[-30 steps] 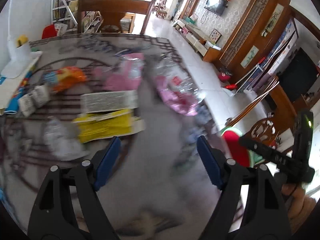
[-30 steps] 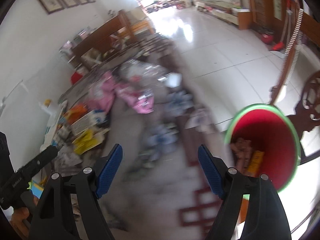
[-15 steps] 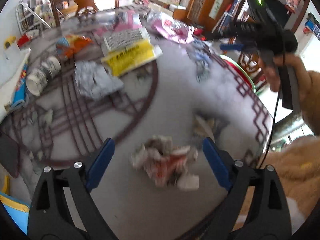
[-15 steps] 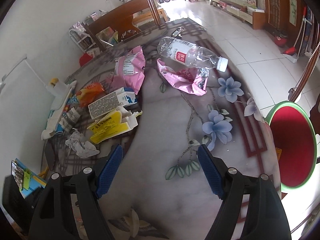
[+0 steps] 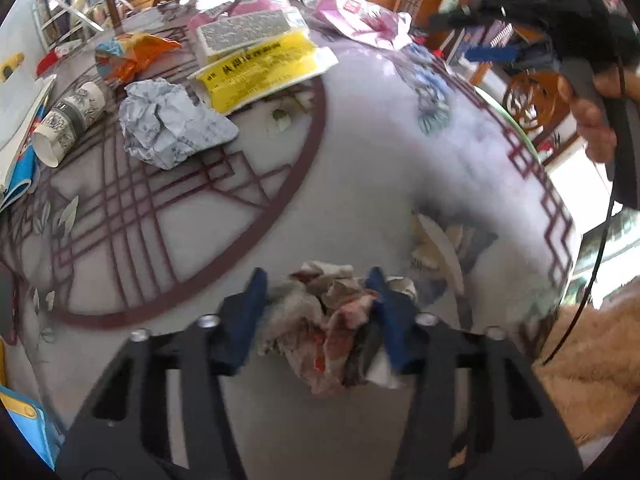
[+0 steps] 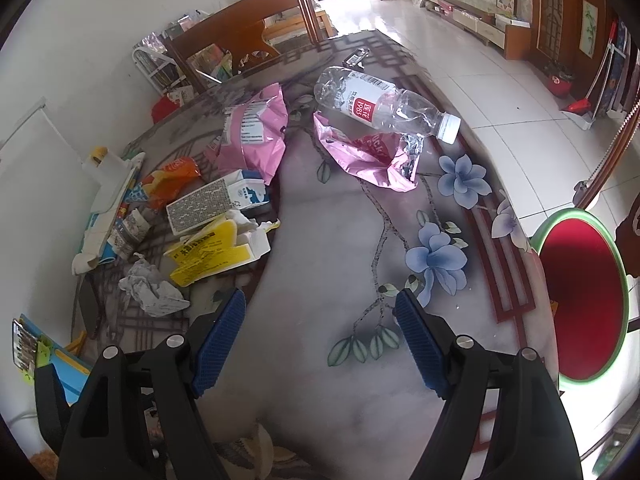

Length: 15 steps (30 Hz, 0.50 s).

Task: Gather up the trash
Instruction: 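Return both tools to the table and grasp crumpled paper with the left tool, then grasp the clear water bottle with the right tool while the left tool lifts paper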

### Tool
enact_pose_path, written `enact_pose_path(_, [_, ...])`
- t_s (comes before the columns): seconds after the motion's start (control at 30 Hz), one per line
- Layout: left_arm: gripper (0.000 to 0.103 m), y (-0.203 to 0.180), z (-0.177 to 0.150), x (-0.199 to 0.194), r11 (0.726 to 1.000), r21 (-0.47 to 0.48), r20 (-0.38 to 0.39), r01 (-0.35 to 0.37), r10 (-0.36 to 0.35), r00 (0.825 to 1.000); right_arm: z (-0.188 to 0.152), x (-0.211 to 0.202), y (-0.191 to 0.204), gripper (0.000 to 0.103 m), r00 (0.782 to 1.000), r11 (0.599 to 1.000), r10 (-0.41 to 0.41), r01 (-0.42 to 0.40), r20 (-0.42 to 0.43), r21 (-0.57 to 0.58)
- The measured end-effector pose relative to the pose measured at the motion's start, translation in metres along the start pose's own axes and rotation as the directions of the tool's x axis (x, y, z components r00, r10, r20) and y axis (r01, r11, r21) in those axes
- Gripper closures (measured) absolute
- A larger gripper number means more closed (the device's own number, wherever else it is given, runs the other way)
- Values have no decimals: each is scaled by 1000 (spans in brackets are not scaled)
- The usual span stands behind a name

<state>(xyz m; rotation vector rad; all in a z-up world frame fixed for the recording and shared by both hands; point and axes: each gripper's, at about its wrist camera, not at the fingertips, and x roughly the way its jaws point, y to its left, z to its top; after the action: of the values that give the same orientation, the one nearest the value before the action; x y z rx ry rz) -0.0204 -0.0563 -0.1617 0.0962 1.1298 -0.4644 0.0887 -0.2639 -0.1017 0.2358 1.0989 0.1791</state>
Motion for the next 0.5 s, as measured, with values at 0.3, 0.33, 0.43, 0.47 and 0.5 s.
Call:
enact_pose_path(0.3, [96,35,31,-18,967,-252,123,41,-10,992,59,3,-14,29,991,988,-99,109,94,-107])
enact_pose_path(0.33, [96,36,33,-19,963,-267,129,45,-11,992,70,4,-19,29,990,990,-97,106,101,-91])
enact_pose_path(0.43, [96,39,38,-17,954,-294,131,58,-19,991,114,16,-29,29,980,979,-149,165,132,-121])
enact_pose_path(0.47, [96,39,38,-16,952,-300,126,57,-20,992,124,22,-31,29,979,974,-159,176,130,-140])
enact_pose_path(0.5, [96,40,38,-13,950,-307,120,57,-21,993,138,33,-33,29,979,970,-168,185,114,-158])
